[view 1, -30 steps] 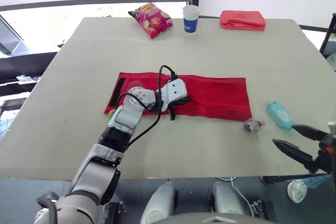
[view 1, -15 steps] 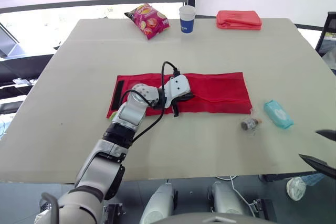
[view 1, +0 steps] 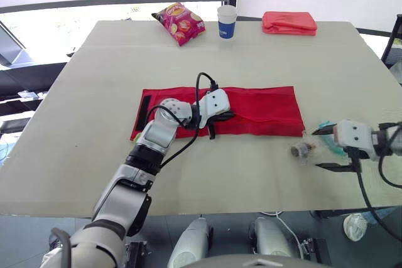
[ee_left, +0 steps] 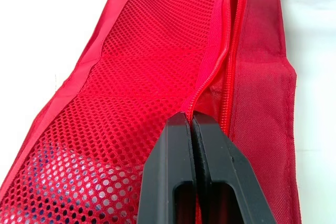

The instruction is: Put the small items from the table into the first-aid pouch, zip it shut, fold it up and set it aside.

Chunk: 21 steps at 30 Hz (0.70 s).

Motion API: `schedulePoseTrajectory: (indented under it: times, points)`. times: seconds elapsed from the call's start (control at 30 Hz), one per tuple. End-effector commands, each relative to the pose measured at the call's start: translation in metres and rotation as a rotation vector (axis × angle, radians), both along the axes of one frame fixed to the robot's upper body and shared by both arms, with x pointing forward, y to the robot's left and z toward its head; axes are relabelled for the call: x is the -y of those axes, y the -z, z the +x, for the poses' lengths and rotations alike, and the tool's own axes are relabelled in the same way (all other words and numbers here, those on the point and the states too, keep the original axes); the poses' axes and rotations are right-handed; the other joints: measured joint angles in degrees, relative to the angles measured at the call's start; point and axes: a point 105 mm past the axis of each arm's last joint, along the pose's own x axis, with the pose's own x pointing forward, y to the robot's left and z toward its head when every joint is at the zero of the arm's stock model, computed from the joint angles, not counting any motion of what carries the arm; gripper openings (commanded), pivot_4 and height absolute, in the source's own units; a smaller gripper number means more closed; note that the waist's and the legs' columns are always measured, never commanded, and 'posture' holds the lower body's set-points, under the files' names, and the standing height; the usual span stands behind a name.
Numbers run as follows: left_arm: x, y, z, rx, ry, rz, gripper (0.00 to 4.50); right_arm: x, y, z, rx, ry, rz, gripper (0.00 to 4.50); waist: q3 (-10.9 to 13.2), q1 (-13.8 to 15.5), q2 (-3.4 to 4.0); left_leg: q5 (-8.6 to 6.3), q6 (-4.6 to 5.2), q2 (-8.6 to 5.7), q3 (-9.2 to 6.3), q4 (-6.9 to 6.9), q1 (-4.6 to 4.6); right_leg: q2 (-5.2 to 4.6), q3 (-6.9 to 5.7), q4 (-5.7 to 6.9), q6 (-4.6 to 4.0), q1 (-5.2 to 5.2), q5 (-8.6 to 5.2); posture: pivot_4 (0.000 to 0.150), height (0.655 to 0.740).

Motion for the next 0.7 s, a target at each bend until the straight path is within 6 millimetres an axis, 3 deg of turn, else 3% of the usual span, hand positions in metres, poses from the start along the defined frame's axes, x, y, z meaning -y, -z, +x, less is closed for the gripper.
schedulePoseTrajectory:
  times: [0.03,0.13,0.2,0.23,0.33,0.47,0.6,0.7]
  points:
    - [0.003,-0.013,-0.002,0.041,0.006,-0.035,0.01,-0.008,0.000,0.010,0.020,-0.036,0.006,4.25,0.0,-0.1,0.01,0.00,0.00,0.00,0.00,0.02,0.02,0.00,0.01,0.01,0.00,0.00,0.00,0.150,0.7400]
    - [0.004,-0.013,-0.003,0.039,0.002,-0.040,0.00,-0.009,0.006,0.015,0.008,-0.034,0.004,3.35,0.0,-0.1,0.02,0.00,0.00,0.00,0.01,0.01,0.02,0.00,0.03,0.05,-0.01,-0.02,0.00,0.150,0.7400]
    - [0.004,-0.013,-0.004,0.037,0.000,-0.043,0.00,-0.007,0.010,0.014,0.005,-0.037,-0.014,2.41,0.0,0.1,0.03,0.00,-0.01,0.00,-0.03,0.01,0.01,0.00,0.01,0.05,-0.01,-0.03,0.00,0.150,0.7400]
    - [0.004,-0.013,-0.004,0.037,-0.001,-0.043,0.00,-0.006,0.011,0.014,0.000,-0.030,-0.012,1.71,0.0,0.1,0.03,0.00,-0.01,-0.01,-0.03,0.01,0.00,-0.01,0.01,0.04,-0.01,-0.03,0.00,0.150,0.7400]
    - [0.004,-0.013,-0.004,0.036,-0.002,-0.046,0.00,-0.006,0.006,0.010,0.018,0.007,0.011,0.73,0.0,0.1,0.03,0.00,-0.01,-0.02,-0.03,0.01,0.01,-0.02,0.01,0.04,-0.01,-0.03,0.00,0.150,0.7400]
    - [0.005,-0.015,-0.005,0.020,-0.006,-0.065,0.00,-0.005,-0.006,0.001,-0.028,0.198,0.070,0.72,0.0,0.1,0.05,0.00,0.00,-0.01,-0.14,0.02,0.01,-0.02,0.03,0.07,-0.01,-0.03,0.00,0.150,0.7400]
    - [0.009,-0.017,-0.009,-0.062,-0.012,-0.124,0.00,-0.058,-0.032,-0.024,-0.228,0.390,0.351,0.72,-0.1,-0.3,0.10,0.00,-0.01,0.07,-0.41,-0.02,-0.07,-0.02,0.02,0.14,-0.03,-0.14,0.01,0.150,0.7400]
    - [0.014,-0.019,-0.012,-0.105,-0.007,-0.154,0.00,-0.095,-0.031,-0.010,-0.264,0.537,0.480,0.72,-0.1,-0.2,-0.03,0.00,-0.01,0.02,-0.43,0.01,-0.01,0.01,0.04,0.17,-0.08,-0.12,0.05,0.150,0.7400]
